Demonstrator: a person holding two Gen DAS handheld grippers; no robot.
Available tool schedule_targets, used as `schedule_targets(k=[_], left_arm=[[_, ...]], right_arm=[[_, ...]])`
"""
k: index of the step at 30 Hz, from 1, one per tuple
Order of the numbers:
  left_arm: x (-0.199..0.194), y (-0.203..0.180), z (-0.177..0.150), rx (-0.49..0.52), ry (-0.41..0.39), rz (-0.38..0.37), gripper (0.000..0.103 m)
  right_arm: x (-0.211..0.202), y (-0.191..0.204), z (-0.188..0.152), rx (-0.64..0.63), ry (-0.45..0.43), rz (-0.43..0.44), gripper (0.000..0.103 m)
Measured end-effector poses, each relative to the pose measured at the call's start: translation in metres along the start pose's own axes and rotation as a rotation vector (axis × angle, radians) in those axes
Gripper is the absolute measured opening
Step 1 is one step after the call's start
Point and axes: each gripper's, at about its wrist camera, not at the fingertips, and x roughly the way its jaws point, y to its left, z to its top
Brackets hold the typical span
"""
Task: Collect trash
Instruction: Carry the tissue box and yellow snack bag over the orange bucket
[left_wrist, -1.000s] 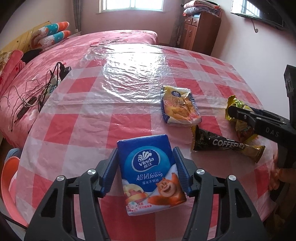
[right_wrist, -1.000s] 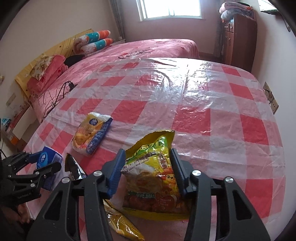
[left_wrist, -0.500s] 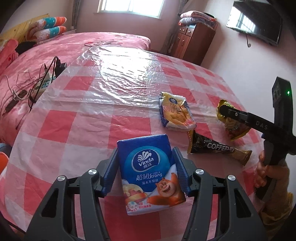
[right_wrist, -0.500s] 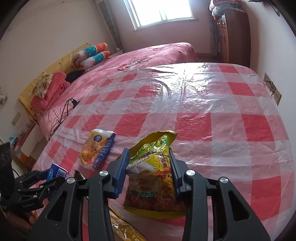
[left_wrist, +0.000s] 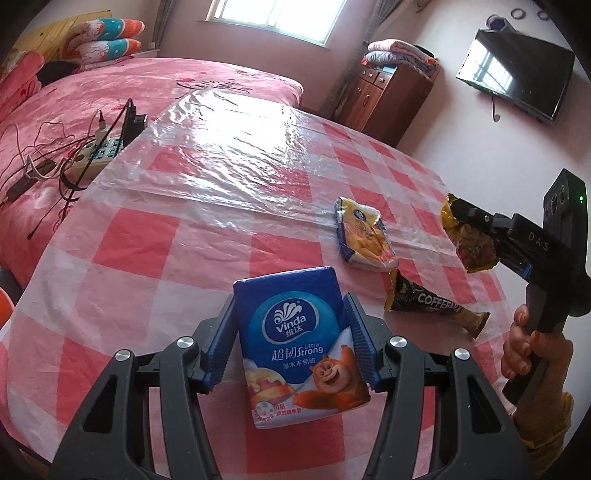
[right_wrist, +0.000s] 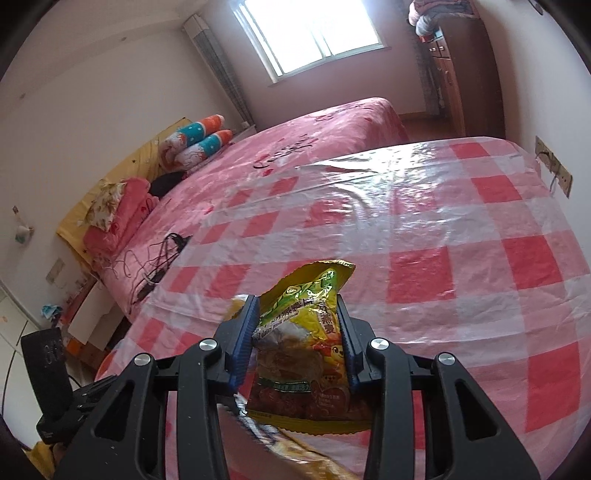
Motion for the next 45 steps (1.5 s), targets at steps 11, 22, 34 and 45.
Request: schedule_targets(k=[11,22,34,45], left_arm=[[-0.027,0.029,0.004,-0.053,-0.062,-0.012,0.058],[-0.062,0.067,0.005,-0.124,-0.134,-0.002,0.058],[-0.111,0.137,-0.01,-0.258,-0.203,0.08,0.058],[-0.158,0.214,-0.032,-0.401,-0.284,0.255,0.058]], right_arm=[[0.018,0.057,-0.006,-0.017,0.05,0.126,0.04],[0.047,0.121,-0.017,-0.037,0.145,0.252,0.04],[0.084,0.215,-0.041,-0.12,0.283,0.436,0.04],[0.113,0.309,-0.066,-0.23,0.383,0.56,0.04]])
